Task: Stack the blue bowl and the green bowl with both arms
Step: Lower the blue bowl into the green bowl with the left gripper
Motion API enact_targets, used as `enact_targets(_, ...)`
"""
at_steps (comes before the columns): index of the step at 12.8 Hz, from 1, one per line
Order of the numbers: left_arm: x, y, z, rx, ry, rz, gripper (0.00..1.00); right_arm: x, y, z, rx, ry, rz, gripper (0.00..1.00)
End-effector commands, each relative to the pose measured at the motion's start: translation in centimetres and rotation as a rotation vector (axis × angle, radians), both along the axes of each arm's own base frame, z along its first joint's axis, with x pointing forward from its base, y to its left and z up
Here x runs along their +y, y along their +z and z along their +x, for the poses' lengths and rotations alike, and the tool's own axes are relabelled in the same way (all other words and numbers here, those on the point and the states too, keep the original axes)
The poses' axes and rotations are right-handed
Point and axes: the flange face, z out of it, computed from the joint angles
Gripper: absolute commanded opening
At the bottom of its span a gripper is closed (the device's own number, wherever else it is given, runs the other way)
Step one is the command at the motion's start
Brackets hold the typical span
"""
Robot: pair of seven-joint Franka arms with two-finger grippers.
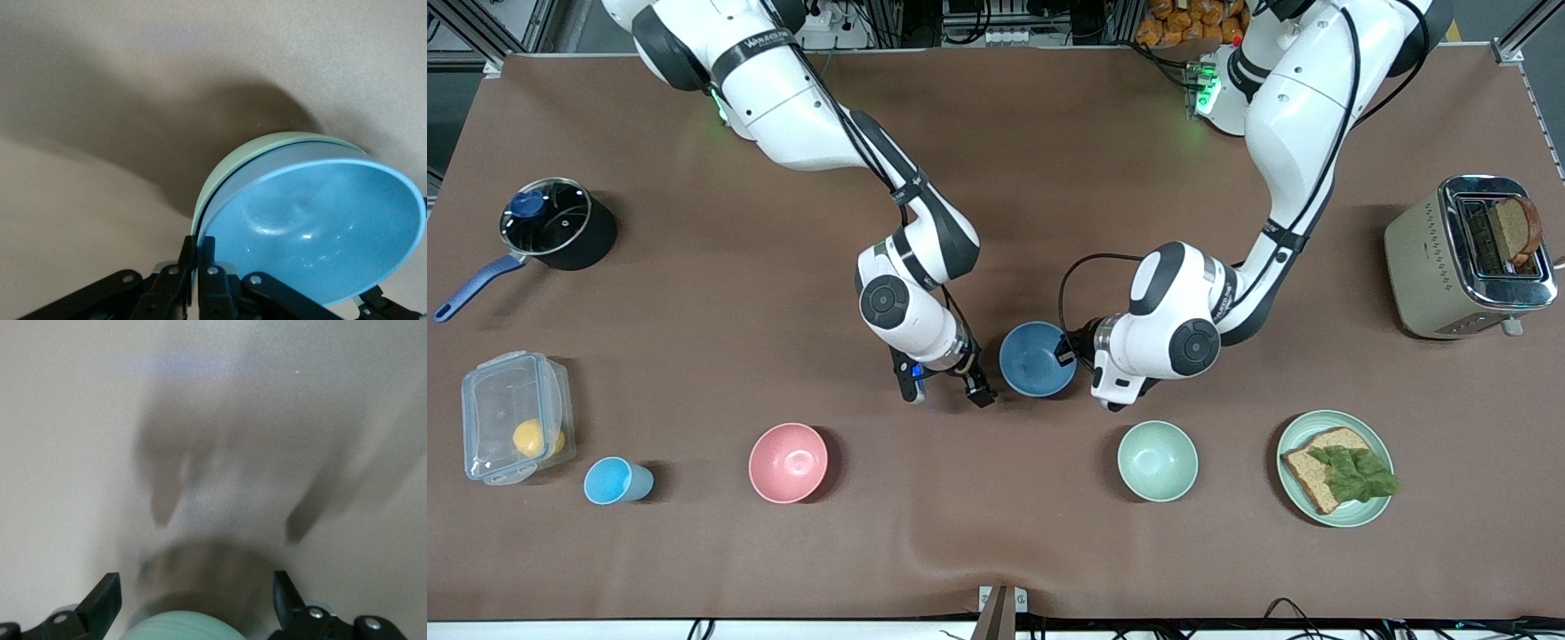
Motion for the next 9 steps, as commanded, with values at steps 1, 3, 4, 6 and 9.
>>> enact_targets(1,0.22,-0.26,-0.2,0.016,0.018,-0.001,0.0,0.53,0.71,0.72,0.01,-0.032,0.039,1.0)
enact_targets(3,0.11,-0.04,-0.14,0.025,0.051,0.011,0.0,0.88,0.94,0.63,0.007,-0.031,0.044,1.0)
enact_targets(4,-0.35,0.03,-0.36,0.029,0.057,0.014,0.0,1.09,1.01,0.52,0.006,-0.029,0.045,1.0)
enact_targets(6,-0.17,0.15,-0.31,0.037,0.078,0.021,0.0,1.38,0.93,0.31,0.003,-0.023,0.044,1.0)
enact_targets(9,-0.26,0.46,-0.62,0.062,0.083,0.035,0.0,1.47,0.94,0.25,0.002,-0.021,0.044,1.0)
